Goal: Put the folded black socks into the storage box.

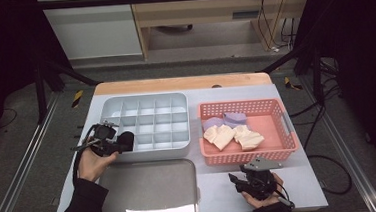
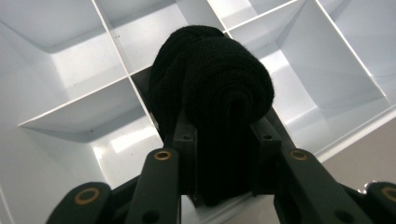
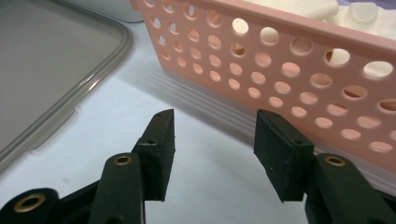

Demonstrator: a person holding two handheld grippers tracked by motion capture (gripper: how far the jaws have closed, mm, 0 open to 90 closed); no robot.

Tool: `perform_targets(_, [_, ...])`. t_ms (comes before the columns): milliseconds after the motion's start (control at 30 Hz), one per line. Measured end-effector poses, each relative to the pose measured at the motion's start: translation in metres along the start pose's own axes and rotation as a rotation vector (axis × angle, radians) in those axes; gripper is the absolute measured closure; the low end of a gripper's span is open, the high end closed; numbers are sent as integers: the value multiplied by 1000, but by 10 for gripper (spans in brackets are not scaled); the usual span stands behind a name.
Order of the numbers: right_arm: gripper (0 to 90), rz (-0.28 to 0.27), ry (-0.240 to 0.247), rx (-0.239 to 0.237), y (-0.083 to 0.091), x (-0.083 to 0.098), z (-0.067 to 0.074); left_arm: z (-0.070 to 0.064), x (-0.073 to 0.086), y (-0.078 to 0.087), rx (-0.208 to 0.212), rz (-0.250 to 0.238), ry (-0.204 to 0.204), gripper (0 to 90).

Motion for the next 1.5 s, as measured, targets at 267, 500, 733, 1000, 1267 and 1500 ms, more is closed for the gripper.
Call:
perform_targets(267, [475, 1, -1, 3, 0, 0, 0, 3, -12, 7, 7, -165, 2, 476])
perform_targets(500, [477, 5, 5, 2, -1, 1, 0, 3, -17, 4, 21, -242, 39, 666])
perform_targets(733, [478, 6, 9, -1, -1, 1, 1, 0, -8, -4, 48, -126, 55, 724])
perform_targets(1000, [478, 9, 8, -5, -2, 1, 2, 0, -7, -9, 51, -104, 51, 712])
perform_targets(1267, [463, 8, 13, 0, -2, 2, 2, 3, -11, 4, 10, -221, -5, 502])
perform_targets(1500, [465, 8, 13, -3, -2, 2, 2, -1, -19, 0, 18, -279, -2, 698])
Point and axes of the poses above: each handheld gripper's, and its own axes: y roughly backward along the jaws, x roughly out of its underside, z roughly to its left, the point moved 10 cm from there along -y, roughly forward along the jaws, and after that the axes turned 6 degrees about y, right-handed, at the moved point
